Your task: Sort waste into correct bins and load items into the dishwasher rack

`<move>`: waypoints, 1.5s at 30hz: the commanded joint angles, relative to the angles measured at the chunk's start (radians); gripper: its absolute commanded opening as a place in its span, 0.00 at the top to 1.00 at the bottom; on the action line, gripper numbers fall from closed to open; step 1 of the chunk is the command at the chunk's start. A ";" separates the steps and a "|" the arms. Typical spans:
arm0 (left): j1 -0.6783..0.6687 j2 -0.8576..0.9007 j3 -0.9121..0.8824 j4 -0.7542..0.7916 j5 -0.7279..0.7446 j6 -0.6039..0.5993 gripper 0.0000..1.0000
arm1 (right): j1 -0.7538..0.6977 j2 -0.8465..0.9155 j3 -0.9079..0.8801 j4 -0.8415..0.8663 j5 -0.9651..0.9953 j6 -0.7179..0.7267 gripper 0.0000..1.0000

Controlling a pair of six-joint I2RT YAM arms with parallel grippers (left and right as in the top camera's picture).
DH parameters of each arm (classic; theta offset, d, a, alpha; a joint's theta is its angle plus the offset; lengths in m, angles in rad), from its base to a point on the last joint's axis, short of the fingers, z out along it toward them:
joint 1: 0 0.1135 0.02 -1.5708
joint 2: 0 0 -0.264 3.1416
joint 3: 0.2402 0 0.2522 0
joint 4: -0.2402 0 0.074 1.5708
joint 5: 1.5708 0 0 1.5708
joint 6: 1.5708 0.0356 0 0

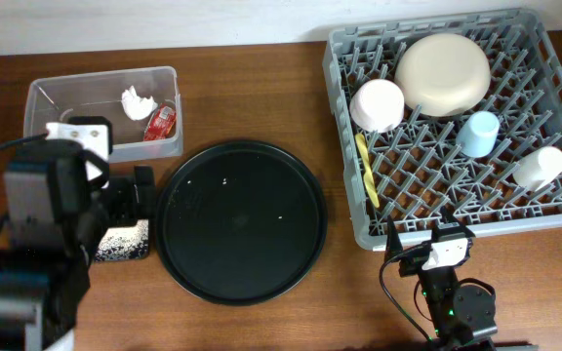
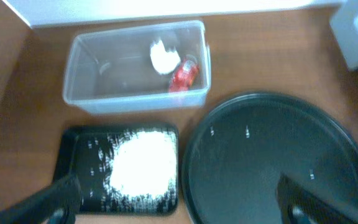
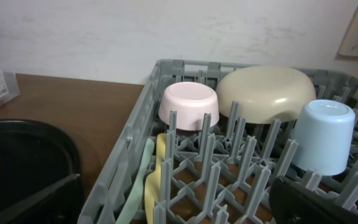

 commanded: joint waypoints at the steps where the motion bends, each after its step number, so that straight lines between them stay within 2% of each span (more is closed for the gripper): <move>1: 0.031 -0.193 -0.263 0.277 -0.008 0.054 0.01 | -0.009 -0.012 -0.007 -0.005 -0.004 -0.007 0.02; 5: 0.033 -0.365 -0.575 0.526 -0.003 0.054 0.01 | -0.009 -0.012 -0.007 -0.005 -0.004 -0.007 0.02; 12: 0.042 -0.618 -0.931 0.901 0.048 0.145 0.00 | -0.009 -0.012 -0.007 -0.005 -0.004 -0.007 0.02; 16: 0.042 -0.813 -1.134 1.020 0.063 0.144 0.00 | -0.009 -0.012 -0.007 -0.005 -0.004 -0.007 0.02; 20: 0.042 -0.946 -1.257 1.074 0.073 0.144 0.00 | -0.009 -0.012 -0.007 -0.005 -0.004 -0.007 0.02; 23: 0.042 -1.007 -1.328 1.120 0.073 0.144 0.01 | -0.009 -0.012 -0.007 -0.005 -0.004 -0.007 0.02; 28: 0.041 -1.063 -1.524 1.310 0.090 0.144 0.01 | -0.009 -0.012 -0.007 -0.005 -0.004 -0.007 0.02; 37: 0.039 -1.063 -1.527 1.085 0.130 0.144 0.00 | -0.009 -0.012 -0.007 -0.005 -0.004 -0.007 0.02; 45: 0.039 -1.063 -1.527 1.089 0.130 0.144 0.00 | -0.009 -0.012 -0.007 -0.005 -0.004 -0.007 0.02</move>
